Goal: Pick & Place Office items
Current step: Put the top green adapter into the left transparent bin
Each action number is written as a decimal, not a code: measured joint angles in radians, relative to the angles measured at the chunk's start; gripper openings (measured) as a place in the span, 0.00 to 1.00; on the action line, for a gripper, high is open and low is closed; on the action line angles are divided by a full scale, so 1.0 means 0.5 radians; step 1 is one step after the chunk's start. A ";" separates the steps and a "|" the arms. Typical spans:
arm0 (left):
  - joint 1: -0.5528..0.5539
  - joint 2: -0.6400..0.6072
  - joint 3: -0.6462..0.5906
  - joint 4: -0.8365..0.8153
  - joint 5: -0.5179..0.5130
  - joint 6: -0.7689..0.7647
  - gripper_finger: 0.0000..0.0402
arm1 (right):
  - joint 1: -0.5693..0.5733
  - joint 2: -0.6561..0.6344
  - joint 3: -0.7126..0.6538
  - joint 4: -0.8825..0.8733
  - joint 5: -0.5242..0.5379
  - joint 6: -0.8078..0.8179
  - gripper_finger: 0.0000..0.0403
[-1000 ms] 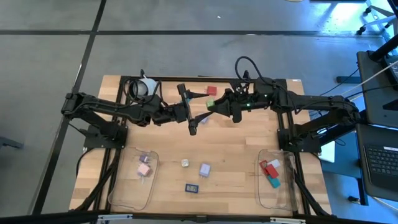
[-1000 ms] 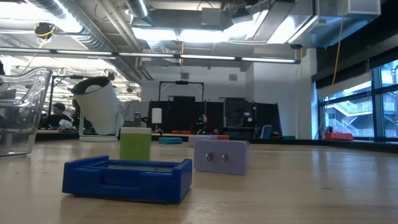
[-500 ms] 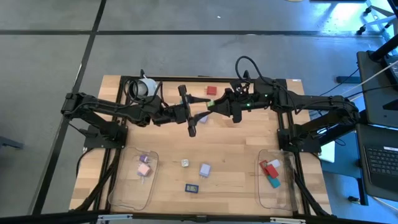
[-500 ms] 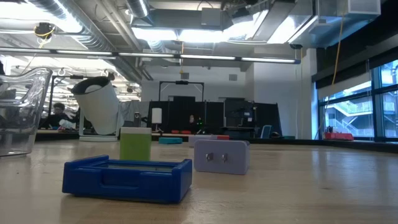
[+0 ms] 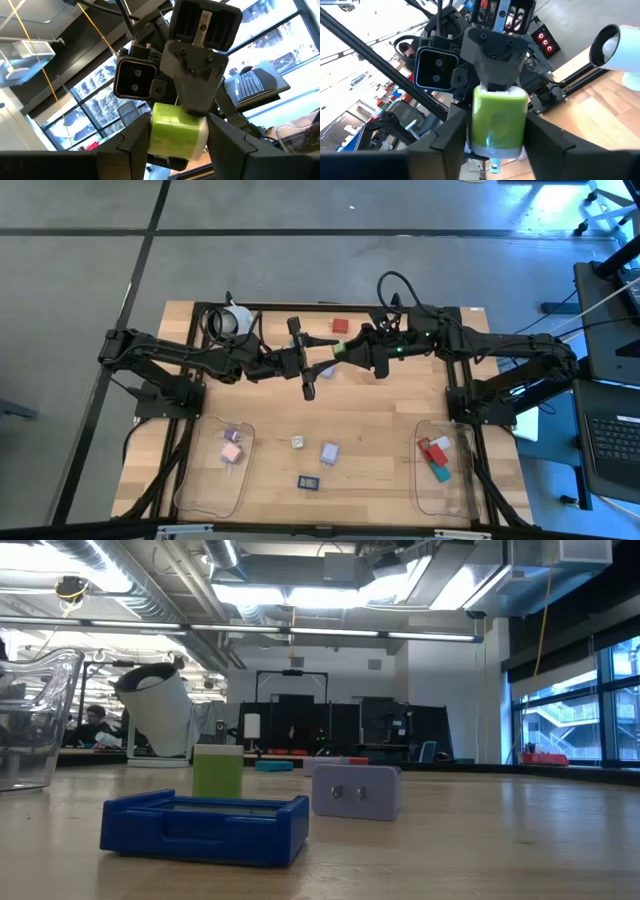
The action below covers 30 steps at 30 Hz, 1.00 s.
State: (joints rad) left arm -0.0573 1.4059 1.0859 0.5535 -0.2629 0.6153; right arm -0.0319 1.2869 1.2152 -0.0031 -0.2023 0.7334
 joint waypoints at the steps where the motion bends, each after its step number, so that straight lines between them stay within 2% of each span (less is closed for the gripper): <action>1: -0.004 0.001 0.000 -0.005 -0.006 0.000 0.40 | 0.001 0.000 0.000 -0.006 -0.006 0.001 0.48; 8: -0.041 0.002 0.000 0.006 -0.061 -0.036 0.40 | -0.013 -0.010 0.002 -0.040 -0.028 0.003 0.70; 11: -0.066 0.002 0.000 0.005 -0.152 -0.106 0.40 | -0.056 -0.040 0.002 -0.116 -0.139 -0.009 0.77; 15: -0.099 0.002 0.000 0.005 -0.264 -0.164 0.40 | -0.114 -0.098 0.002 -0.303 -0.282 -0.011 0.83; 19: -0.143 0.002 0.000 0.003 -0.320 -0.267 0.40 | -0.161 -0.189 0.002 -0.525 -0.317 -0.064 0.84; 24: -0.211 0.002 0.000 -0.187 -0.364 -0.709 0.41 | -0.188 -0.312 0.002 -0.776 -0.258 -0.144 0.83; 30: -0.344 0.002 0.000 -0.809 -0.363 -1.621 0.41 | -0.158 -0.394 0.002 -0.972 -0.145 -0.248 0.83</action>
State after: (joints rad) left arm -0.2294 1.4067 1.0859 0.1491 -0.4442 -0.1951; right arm -0.1108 1.0897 1.2163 -0.4892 -0.2749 0.6096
